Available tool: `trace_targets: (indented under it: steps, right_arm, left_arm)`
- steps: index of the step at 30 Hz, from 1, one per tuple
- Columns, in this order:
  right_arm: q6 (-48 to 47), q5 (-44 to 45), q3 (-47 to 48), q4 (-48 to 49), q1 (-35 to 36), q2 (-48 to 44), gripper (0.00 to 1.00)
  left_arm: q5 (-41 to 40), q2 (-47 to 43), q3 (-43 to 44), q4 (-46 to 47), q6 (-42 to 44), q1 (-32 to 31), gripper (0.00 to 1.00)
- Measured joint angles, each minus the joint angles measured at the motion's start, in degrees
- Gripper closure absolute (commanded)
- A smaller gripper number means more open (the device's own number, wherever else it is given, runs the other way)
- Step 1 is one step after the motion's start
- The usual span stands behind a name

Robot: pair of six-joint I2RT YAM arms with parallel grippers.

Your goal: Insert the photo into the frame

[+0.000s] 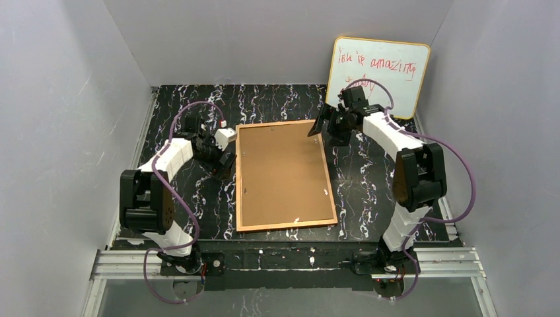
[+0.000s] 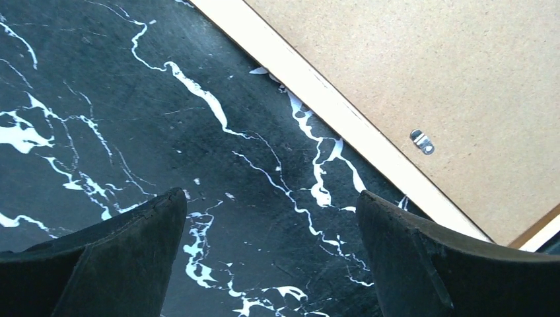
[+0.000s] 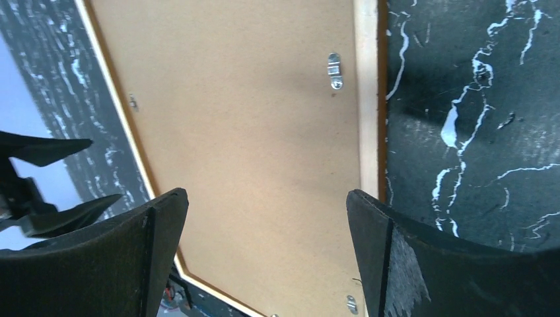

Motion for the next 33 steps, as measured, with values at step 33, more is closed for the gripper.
trace_targets:
  steps: [33]
  right_arm:
    - [4.6,-1.7,-23.9,10.3,2.2,-11.8,0.19]
  left_arm:
    - [6.7,3.0,-5.7,4.3,-4.7,-0.5,0.22]
